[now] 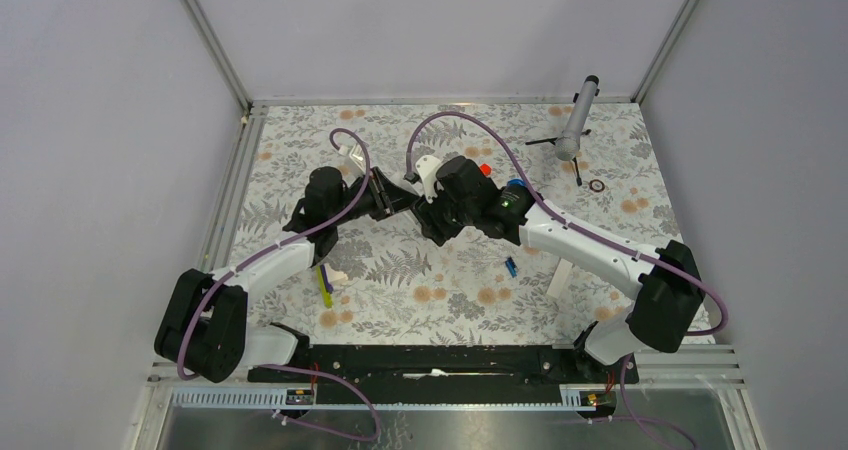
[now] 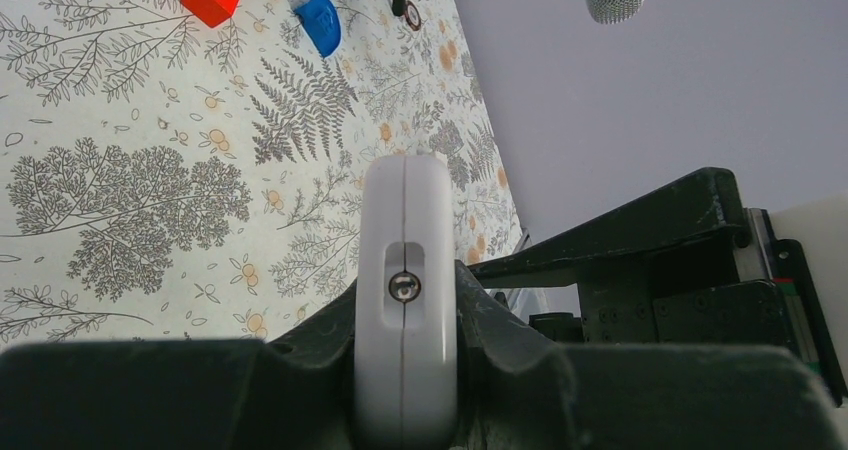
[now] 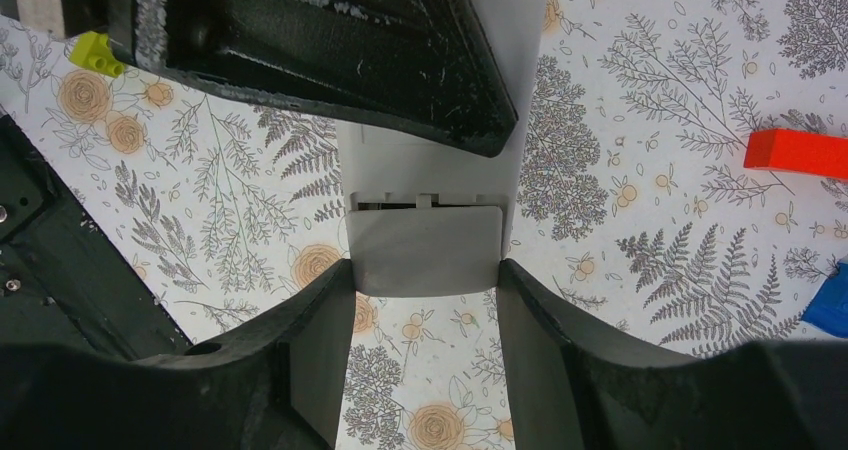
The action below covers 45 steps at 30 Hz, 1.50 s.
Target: Load the batteries into the remote control
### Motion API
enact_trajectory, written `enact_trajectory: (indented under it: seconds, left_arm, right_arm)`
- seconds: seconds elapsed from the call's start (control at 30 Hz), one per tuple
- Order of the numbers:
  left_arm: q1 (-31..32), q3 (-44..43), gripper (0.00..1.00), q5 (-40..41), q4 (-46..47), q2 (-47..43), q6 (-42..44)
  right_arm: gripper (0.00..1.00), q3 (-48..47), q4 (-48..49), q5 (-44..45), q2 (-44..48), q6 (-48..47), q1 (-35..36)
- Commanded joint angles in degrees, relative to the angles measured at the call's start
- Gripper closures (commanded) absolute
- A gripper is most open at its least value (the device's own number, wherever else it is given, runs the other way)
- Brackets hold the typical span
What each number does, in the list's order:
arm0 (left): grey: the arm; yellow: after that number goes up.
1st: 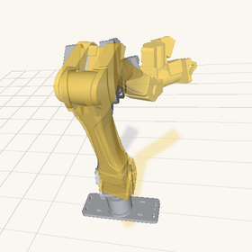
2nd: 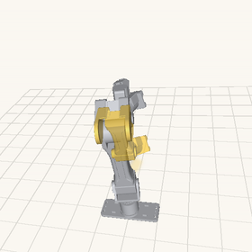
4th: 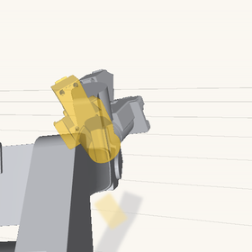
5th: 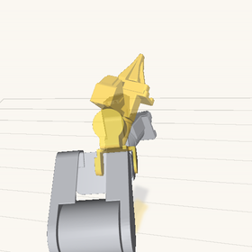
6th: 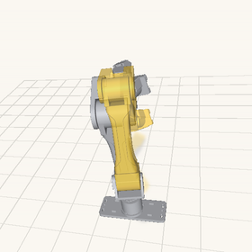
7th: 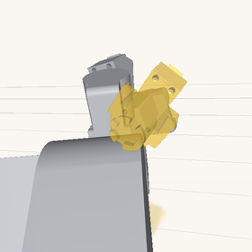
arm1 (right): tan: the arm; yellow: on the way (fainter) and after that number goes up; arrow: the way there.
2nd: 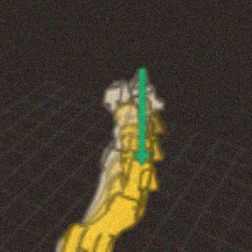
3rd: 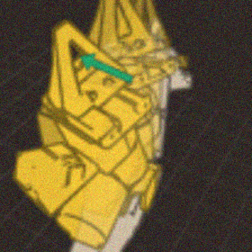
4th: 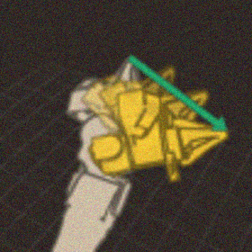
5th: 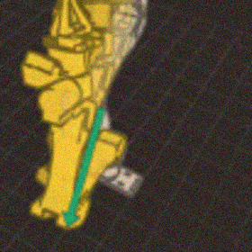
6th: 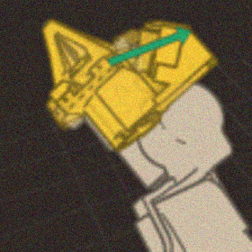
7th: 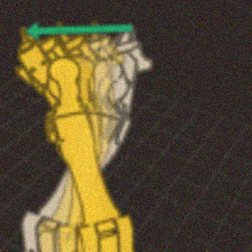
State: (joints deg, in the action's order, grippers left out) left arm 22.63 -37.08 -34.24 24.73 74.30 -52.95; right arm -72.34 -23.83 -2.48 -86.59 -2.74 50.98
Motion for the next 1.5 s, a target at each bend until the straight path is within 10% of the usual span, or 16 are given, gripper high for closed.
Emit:
enact_trajectory:
  seconds: [0.0, 1.47]
  left_arm:
    - [0.29, -1.12, 1.0, 0.4, 2.16, -2.06, 0.4]
    - [0.22, -2.83, 1.0, -10.8, 6.38, -1.69, -5.82]
  right_arm:
    - [0.47, -1.18, 2.02, 0.79, 0.42, -0.55, 0.44]
    - [0.42, -14.15, -5.55, 2.15, -11.52, 1.36, 0.51]
